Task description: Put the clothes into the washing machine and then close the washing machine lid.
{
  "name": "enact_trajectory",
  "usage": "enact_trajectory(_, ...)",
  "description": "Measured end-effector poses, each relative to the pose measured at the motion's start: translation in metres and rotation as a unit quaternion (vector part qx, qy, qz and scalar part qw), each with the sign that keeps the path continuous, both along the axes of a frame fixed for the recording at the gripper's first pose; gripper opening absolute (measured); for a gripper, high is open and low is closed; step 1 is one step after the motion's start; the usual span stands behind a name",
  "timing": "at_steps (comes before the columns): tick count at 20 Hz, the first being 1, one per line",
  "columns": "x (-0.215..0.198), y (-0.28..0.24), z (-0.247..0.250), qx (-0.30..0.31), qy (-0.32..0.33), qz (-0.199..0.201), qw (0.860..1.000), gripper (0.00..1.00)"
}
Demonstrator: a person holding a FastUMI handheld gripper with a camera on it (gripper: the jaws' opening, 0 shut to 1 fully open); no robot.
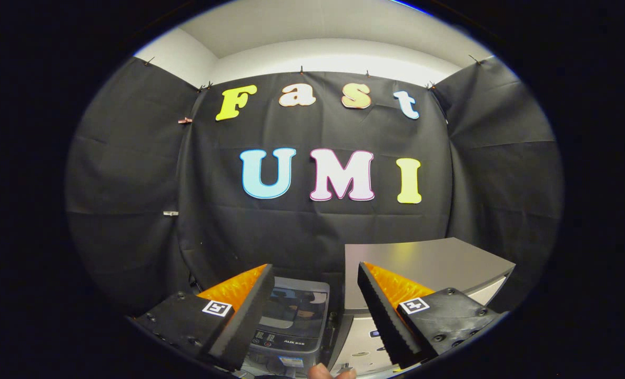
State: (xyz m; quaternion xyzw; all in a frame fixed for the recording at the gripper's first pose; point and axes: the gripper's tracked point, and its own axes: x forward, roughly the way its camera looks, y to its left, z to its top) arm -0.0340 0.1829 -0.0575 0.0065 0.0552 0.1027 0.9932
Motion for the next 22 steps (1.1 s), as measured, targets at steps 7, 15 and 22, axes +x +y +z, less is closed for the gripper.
enact_trajectory(7, -0.019, -0.022, 0.0, 0.001, -0.003, -0.017, 1.0, 0.99)
enact_trajectory(15, -0.023, -0.027, -0.002, 0.005, -0.008, -0.021, 1.0, 0.99)
enact_trajectory(22, -0.029, -0.022, 0.0, 0.004, -0.012, -0.017, 1.0, 0.99)
